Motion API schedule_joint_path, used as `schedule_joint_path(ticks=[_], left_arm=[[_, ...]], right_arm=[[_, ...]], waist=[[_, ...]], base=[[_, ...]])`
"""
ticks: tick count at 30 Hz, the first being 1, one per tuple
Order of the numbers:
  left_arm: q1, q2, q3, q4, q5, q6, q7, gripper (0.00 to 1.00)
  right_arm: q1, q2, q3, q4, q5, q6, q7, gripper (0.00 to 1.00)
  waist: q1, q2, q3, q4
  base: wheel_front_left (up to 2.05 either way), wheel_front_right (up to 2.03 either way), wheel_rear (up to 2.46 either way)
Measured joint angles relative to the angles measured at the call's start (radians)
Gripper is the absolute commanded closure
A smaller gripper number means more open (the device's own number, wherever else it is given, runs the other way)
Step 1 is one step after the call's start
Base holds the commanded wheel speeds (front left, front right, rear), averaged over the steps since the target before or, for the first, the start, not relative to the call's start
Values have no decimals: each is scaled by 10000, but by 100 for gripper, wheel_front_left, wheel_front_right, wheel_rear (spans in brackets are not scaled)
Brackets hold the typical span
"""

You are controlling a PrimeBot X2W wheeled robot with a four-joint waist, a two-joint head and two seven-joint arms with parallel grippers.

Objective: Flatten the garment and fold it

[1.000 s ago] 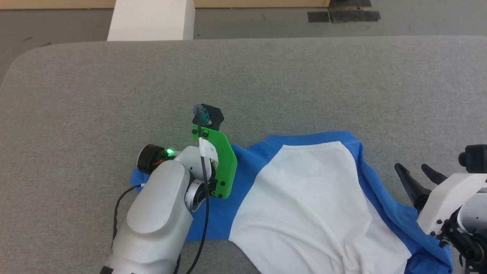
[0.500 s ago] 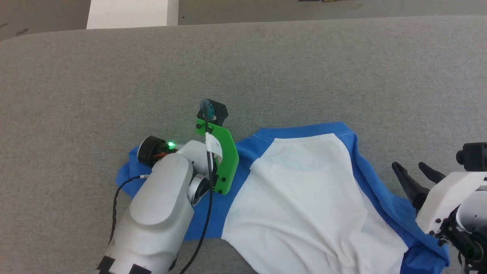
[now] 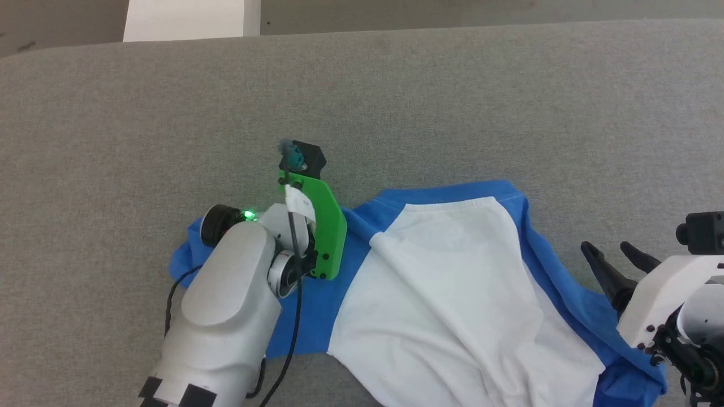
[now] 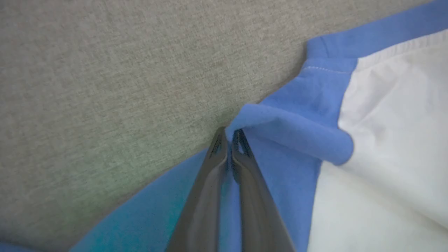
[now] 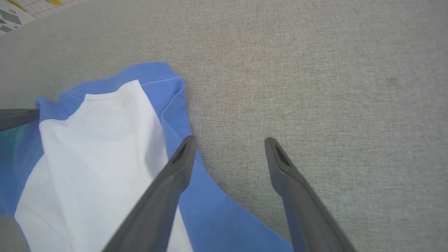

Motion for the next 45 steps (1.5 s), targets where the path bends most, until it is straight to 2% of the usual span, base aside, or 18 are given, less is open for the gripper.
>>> schedule_joint_path(ticks=[4, 9, 16, 19, 26, 32, 33, 34, 35, 45], left_arm=[[387, -13, 481, -416, -577, 40, -516, 100], [1541, 67, 1122, -1708, -1035, 462, -1212, 100], [2947, 226, 1266, -3559, -1137, 874, -1231, 100], [3161, 230, 1244, -4050, -1149, 1030, -1198, 100], [3273, 226, 1091, -4487, -1149, 1158, -1070, 100], [3273, 217, 984, -4550, -1149, 1172, -1087, 100], [3273, 215, 970, -4550, -1149, 1172, -1112, 100], [3272, 213, 963, -4550, -1149, 1172, -1118, 100], [3272, 211, 959, -4544, -1149, 1172, -1151, 100], [3291, 192, 1298, -4654, -1461, 1170, -1912, 100]], right_arm=[[0, -33, 59, 17, -17, 0, -4, 0], [0, -334, 380, -130, -558, 0, -15, 0], [-463, -796, 1279, -324, -1005, 0, 291, 0], [-887, -1218, 1923, -153, -1344, 0, 548, 0], [-1428, -1534, 3005, 606, -1419, 0, 1578, 0], [-1640, -1662, 3379, 1057, -1430, 0, 1755, 0], [-1678, -1664, 3350, 1110, -1432, 2, 1735, 60], [-1714, -1659, 3310, 1137, -1434, 2, 1664, 88], [-1761, -1657, 3271, 1166, -1436, 0, 1574, 100], [-1780, -1645, 2420, 673, -800, 0, 1214, 100]], waist=[[0, 0, -106, 29], [0, 0, -196, 26], [0, 0, 10, 135], [0, 0, 137, 217], [0, 0, 354, 430], [0, 0, 485, 505], [0, 0, 505, 516], [0, 0, 517, 524], [1, 0, 519, 530], [0, 0, 24, 540]], base=[[0, 0, 0], [0, 0, 0], [0, 0, 0], [0, 0, 0], [0, 0, 0], [0, 0, 0], [0, 0, 0], [0, 0, 0], [0, 0, 0], [0, 0, 0]])
